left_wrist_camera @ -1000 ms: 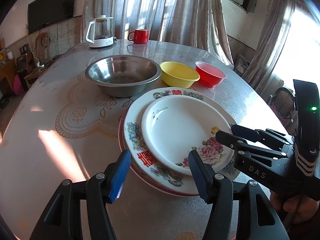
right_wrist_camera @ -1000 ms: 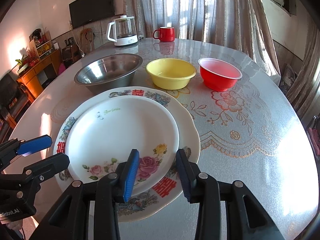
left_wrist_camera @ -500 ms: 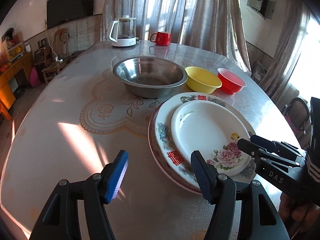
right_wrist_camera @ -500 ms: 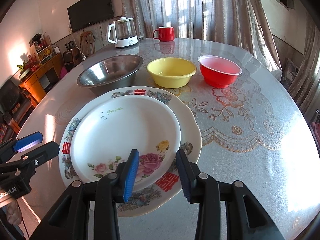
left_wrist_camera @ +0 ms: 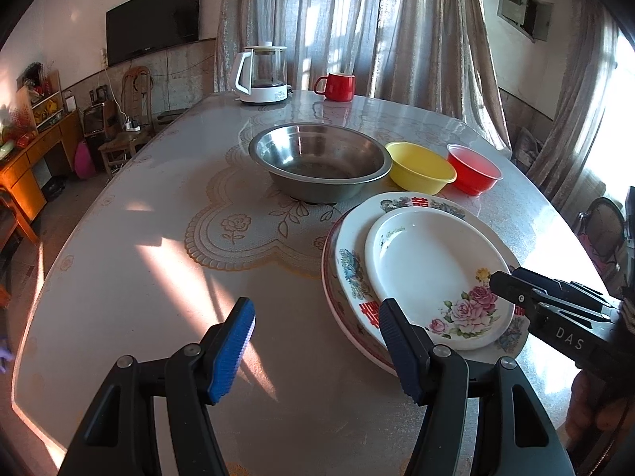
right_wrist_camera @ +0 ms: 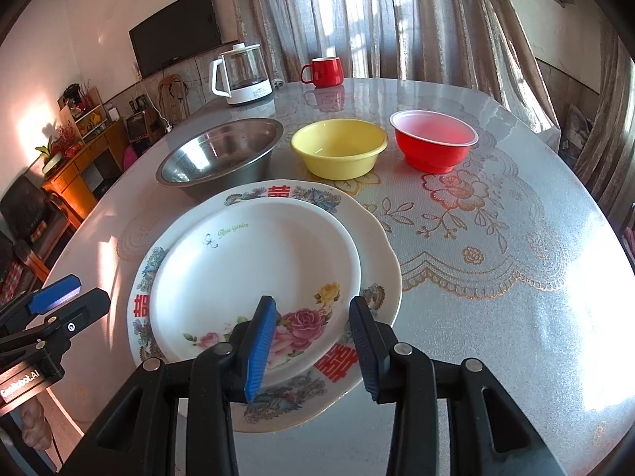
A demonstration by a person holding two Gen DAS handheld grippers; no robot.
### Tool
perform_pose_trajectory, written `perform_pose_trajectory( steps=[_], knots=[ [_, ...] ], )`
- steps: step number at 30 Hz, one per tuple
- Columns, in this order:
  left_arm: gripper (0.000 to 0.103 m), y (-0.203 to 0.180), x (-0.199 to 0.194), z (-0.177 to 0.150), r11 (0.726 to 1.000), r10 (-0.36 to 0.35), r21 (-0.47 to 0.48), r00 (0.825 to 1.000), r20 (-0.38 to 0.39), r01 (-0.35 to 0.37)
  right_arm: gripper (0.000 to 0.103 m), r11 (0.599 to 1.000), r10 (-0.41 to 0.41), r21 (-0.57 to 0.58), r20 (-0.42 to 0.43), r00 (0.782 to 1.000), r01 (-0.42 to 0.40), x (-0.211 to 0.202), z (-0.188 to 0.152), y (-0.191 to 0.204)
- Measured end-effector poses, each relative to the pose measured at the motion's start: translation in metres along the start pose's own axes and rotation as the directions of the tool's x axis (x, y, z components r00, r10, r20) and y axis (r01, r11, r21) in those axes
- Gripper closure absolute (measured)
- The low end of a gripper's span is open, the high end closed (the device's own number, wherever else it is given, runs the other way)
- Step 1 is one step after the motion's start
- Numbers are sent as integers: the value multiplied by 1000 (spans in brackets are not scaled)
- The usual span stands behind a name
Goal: Organize plates and bowls
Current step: 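Move the right gripper from the plate stack to the steel bowl rim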
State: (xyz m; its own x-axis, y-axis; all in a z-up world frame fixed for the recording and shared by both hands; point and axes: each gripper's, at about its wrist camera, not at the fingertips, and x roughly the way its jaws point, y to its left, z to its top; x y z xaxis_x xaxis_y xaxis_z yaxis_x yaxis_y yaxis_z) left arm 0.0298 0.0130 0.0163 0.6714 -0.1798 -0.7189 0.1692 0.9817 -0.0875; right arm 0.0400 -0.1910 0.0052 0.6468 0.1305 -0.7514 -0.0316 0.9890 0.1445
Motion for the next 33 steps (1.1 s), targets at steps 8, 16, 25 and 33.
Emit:
perform_pose_trajectory(
  steps=[8, 16, 25, 33],
  knots=[
    [37, 6, 3, 0, 1000, 19, -6, 1000, -3, -19, 65, 999, 40, -16, -2, 999, -40, 2, 4, 8],
    [38, 11, 7, 6, 998, 61, -2, 998, 6, -61, 65, 992, 122, 16, -13, 992, -122, 9, 15, 10],
    [45, 31, 23, 21, 998, 46, -49, 998, -33, -48, 65, 975, 210, 76, -34, 977, -207, 26, 34, 7],
    [51, 47, 38, 37, 995, 5, -99, 998, -65, -11, 65, 968, 236, 90, -35, 971, -233, 42, 53, 9]
  ],
)
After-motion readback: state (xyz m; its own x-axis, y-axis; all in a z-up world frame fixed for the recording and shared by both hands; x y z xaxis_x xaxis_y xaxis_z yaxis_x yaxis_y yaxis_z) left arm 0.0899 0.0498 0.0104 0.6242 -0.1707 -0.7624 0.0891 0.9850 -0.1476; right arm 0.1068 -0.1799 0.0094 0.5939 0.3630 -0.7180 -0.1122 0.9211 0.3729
